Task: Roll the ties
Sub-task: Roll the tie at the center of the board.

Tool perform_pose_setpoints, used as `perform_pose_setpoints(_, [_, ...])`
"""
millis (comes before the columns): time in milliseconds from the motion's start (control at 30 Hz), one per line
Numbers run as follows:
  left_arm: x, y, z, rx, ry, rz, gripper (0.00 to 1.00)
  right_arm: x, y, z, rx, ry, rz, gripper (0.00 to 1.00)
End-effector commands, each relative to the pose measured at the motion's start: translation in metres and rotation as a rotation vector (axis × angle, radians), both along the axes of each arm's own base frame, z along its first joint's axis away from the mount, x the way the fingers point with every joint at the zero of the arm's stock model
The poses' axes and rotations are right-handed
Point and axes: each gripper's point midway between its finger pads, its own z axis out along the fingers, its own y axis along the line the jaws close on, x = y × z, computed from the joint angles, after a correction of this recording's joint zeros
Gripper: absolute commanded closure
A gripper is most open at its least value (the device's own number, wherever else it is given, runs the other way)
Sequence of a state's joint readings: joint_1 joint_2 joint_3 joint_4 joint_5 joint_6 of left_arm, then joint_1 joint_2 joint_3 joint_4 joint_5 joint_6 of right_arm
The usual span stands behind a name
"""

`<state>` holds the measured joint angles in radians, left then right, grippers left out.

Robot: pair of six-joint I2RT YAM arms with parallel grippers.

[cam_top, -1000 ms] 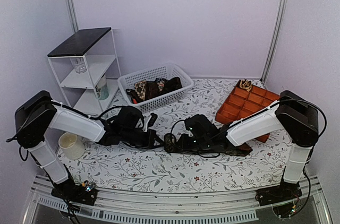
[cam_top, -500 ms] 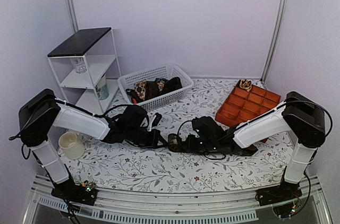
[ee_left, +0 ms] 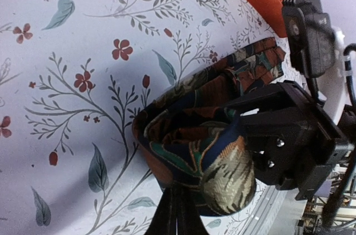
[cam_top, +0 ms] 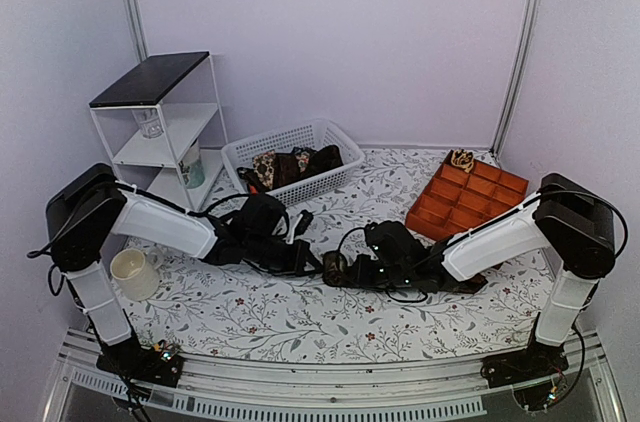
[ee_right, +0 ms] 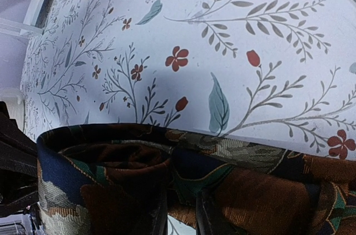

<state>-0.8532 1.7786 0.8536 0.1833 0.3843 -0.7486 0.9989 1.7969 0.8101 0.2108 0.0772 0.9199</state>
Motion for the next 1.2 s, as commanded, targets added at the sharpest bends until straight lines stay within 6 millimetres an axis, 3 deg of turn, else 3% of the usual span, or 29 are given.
perform_pose_setpoints(0, [-0.003,-0.014,0.006,-0.033,-0.004,-0.040,0.99,0.006,0.000,0.012,0.025,-0.034,-0.002,0.81])
perform_pose_setpoints(133, [-0.001,-0.018,0.007,-0.037,-0.006,-0.043,0.99,0.009,-0.008,0.012,0.027,-0.059,-0.025,0.83])
perform_pose_setpoints(367, [0.001,-0.022,0.005,-0.031,-0.002,-0.046,0.99,0.008,-0.004,0.027,0.103,-0.086,0.007,0.84])
perform_pose_setpoints(833, [0.003,-0.030,0.003,-0.027,0.009,-0.070,0.99,0.007,-0.019,0.024,0.028,-0.001,-0.068,0.95])
perform_pose_setpoints(1067, [0.004,-0.034,0.002,-0.026,0.016,-0.079,0.99,0.008,-0.031,0.026,0.009,-0.027,-0.101,0.92])
perform_pose_setpoints(1167, [0.004,-0.038,0.002,-0.030,0.019,-0.087,0.98,0.009,-0.037,0.031,0.003,-0.043,-0.119,0.87])
